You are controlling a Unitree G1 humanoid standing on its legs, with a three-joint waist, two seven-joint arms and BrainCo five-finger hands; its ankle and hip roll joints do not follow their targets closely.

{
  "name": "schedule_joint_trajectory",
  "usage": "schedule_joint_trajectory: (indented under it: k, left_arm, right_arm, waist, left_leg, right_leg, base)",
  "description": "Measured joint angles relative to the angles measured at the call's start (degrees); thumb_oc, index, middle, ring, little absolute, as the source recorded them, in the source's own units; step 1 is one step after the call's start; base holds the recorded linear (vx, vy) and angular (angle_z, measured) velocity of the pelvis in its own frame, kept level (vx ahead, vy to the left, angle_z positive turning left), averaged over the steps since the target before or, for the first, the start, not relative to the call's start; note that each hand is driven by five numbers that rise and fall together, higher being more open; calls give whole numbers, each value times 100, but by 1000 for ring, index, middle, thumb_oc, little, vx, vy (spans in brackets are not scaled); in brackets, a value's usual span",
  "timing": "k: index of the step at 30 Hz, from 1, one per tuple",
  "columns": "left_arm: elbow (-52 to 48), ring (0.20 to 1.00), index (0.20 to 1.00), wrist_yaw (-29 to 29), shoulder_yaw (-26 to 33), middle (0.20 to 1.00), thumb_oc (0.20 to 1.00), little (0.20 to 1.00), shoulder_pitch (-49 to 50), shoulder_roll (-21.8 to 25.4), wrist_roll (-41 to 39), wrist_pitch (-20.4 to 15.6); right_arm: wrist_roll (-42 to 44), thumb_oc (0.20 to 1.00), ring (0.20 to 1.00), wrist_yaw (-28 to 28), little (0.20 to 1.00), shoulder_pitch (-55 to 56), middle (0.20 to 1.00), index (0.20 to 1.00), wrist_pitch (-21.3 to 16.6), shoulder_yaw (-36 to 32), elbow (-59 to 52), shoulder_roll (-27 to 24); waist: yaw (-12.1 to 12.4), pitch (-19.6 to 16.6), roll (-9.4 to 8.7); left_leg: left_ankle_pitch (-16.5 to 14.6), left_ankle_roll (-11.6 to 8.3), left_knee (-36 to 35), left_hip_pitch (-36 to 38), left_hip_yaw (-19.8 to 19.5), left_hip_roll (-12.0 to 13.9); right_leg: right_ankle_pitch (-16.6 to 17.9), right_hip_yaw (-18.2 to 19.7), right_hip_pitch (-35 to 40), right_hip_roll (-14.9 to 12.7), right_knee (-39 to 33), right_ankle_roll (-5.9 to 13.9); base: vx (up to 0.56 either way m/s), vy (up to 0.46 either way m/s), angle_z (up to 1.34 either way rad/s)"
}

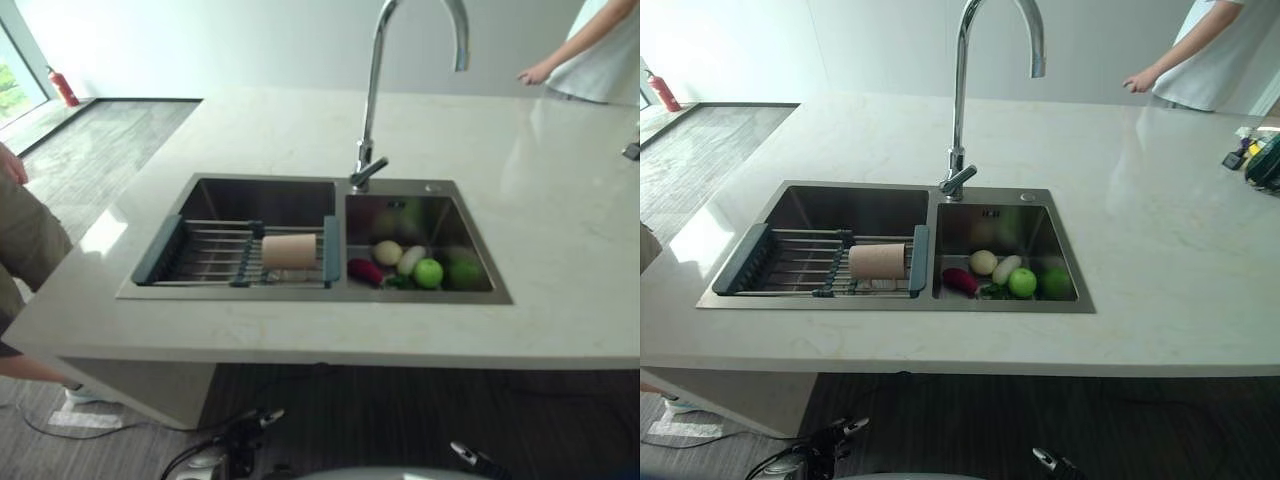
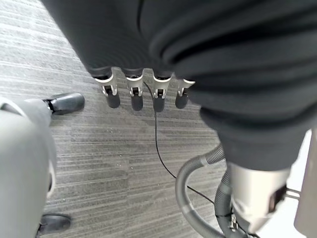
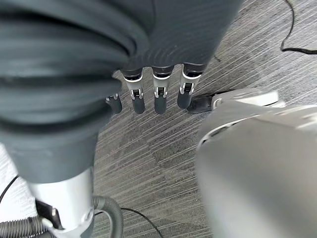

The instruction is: Place the dishes in the dishwasher.

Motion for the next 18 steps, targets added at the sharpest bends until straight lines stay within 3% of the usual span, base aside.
schedule_joint_trajectory:
  k: [5,6,9,18]
  left_arm:
    - [3,1000,1000,-1,3,1000,1000,1000,153,0,1,-1]
    - [-3,1000,1000,3,18,1000,1000,1000,217,0,-9,-1]
    - [1,1000,1000,83,248,1000,1000,1000,361,-23,-49,64]
    - [219,1000,1000,884,1036,1000,1000,1000,547,10,-594,883]
  right_arm:
    - [-1,1000,1000,8,1000,35,1000,1000,0,1,-3,0]
    - [-74,1000,1000,-12,1000,-14,1000,1000,1,11,-14,8]
    - [-479,1000,1000,-51,1000,-129,1000,1000,0,41,-66,8]
    - [-697,1000,1000,-188,1000,-118,1000,1000,64,15,-48,-78]
  waist:
    - [16,-149,27]
    - [18,-170,48]
    - [60,-204,92]
    - [199,-190,352]
  left_leg:
    - [-1,-5,0,3,16,37]
    - [-2,-10,0,12,44,38]
    - [20,-51,0,29,145,110]
    - [15,-132,-37,72,124,173]
  right_leg:
    - [18,-19,-6,37,8,-26]
    - [109,-13,-27,66,45,84]
    - [128,-16,-108,144,88,56]
    - [109,-82,48,144,-152,-27]
  base:
    - [45,-4,-3]
    - [41,-42,-10]
    - [68,-74,-21]
    - [27,-4,2]
